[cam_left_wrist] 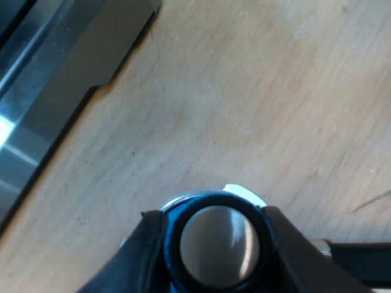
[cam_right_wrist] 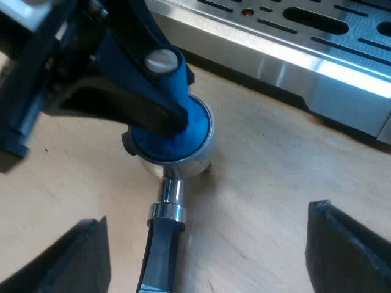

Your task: Grind coffee beans and then tamp

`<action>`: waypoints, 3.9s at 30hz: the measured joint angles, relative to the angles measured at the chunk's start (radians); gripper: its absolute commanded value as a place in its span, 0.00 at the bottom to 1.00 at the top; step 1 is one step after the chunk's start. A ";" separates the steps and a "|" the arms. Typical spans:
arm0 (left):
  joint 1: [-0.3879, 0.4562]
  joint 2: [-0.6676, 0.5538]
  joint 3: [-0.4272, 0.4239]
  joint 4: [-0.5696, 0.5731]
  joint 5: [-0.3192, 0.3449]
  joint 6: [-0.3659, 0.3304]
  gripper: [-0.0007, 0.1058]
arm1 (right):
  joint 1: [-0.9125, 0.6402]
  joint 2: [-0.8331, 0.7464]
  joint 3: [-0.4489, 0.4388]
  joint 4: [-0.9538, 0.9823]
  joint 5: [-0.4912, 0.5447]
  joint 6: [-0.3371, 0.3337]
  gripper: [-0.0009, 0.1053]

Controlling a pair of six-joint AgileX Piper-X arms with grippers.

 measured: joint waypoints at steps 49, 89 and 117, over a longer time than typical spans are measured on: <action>0.351 -0.483 0.100 0.360 -0.066 -0.052 0.01 | 0.000 0.230 0.000 -0.525 -0.238 -0.213 0.64; 0.351 -0.375 0.483 -0.111 -0.061 -0.022 0.42 | 0.000 0.444 0.000 -0.699 -0.238 -0.137 0.64; 0.351 -0.603 0.106 0.305 -0.058 -0.013 0.81 | 0.000 0.444 -0.245 -0.361 -0.238 -0.098 0.64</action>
